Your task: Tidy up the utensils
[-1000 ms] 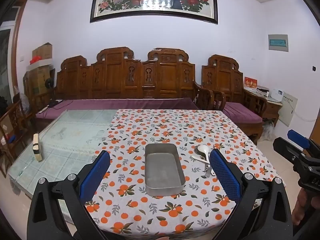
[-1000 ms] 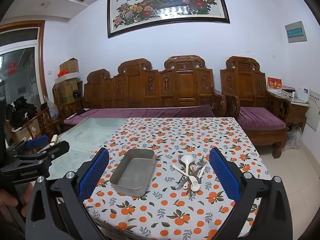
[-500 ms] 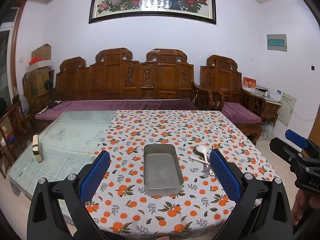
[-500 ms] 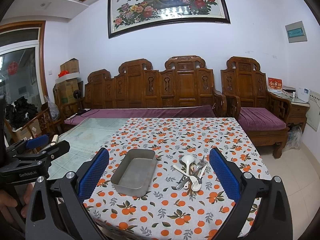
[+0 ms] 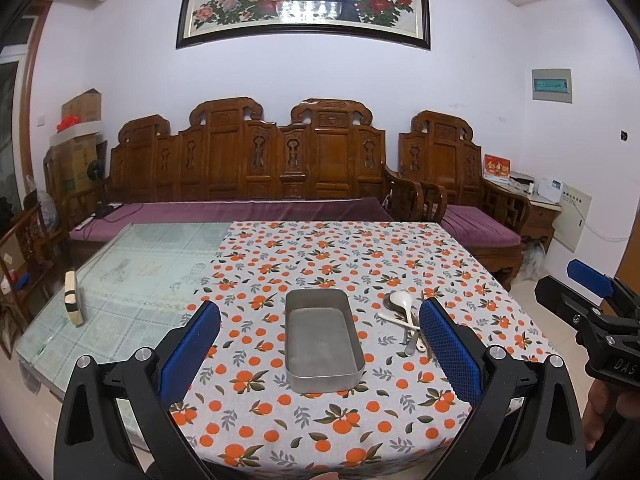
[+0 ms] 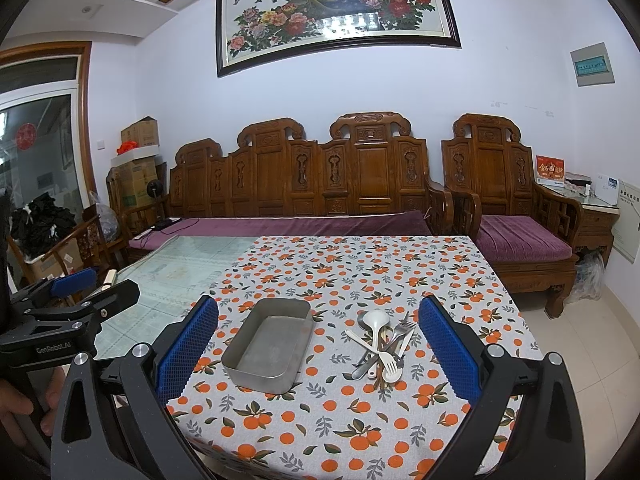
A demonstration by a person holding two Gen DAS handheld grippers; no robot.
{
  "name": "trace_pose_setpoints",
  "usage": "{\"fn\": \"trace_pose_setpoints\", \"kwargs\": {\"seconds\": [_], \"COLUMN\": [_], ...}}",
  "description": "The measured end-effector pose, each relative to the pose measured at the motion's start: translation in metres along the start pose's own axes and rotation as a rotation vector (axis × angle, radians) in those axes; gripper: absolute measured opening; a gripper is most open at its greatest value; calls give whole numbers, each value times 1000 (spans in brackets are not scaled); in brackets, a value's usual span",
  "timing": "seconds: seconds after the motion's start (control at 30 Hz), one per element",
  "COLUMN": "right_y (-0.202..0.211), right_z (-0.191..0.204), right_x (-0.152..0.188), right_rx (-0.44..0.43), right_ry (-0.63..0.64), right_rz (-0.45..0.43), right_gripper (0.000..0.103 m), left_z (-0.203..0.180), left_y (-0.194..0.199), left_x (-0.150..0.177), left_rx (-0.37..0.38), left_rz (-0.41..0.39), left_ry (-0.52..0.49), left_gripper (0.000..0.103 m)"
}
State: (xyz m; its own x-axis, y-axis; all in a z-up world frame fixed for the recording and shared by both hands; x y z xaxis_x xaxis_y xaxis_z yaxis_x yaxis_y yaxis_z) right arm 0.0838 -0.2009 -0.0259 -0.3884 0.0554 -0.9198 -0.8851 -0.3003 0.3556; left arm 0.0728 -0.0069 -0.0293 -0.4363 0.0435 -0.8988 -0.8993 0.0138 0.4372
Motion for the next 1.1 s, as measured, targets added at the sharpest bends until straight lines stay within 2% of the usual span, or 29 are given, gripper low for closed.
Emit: {"fn": "trace_pose_setpoints", "kwargs": {"seconds": [1.1], "right_y": [2], "right_z": [3], "right_x": [-3], "right_rx": [0], "right_ry": [0], "right_rz": [2], "right_gripper": [100], "left_z": [-5], "left_y": [0], "left_x": [6], "left_rx": [0], "left_rz": [12], "left_ry": [-3], "left_gripper": [97]}}
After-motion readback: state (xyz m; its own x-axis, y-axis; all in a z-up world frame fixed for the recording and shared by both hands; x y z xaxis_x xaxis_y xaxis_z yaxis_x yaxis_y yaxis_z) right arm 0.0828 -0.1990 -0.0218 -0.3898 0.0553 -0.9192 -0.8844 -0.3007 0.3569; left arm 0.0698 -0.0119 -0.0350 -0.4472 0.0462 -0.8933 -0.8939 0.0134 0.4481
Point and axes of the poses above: each gripper's, at about its wrist camera, not at the fingertips, and y roughly against the way its jaws point, z to its left, x to its underside, the point moved 8 cm from there along -y, roughly the way its jaws point, and after that the axes turned 4 degrees about -y, right-handed, at the moved point
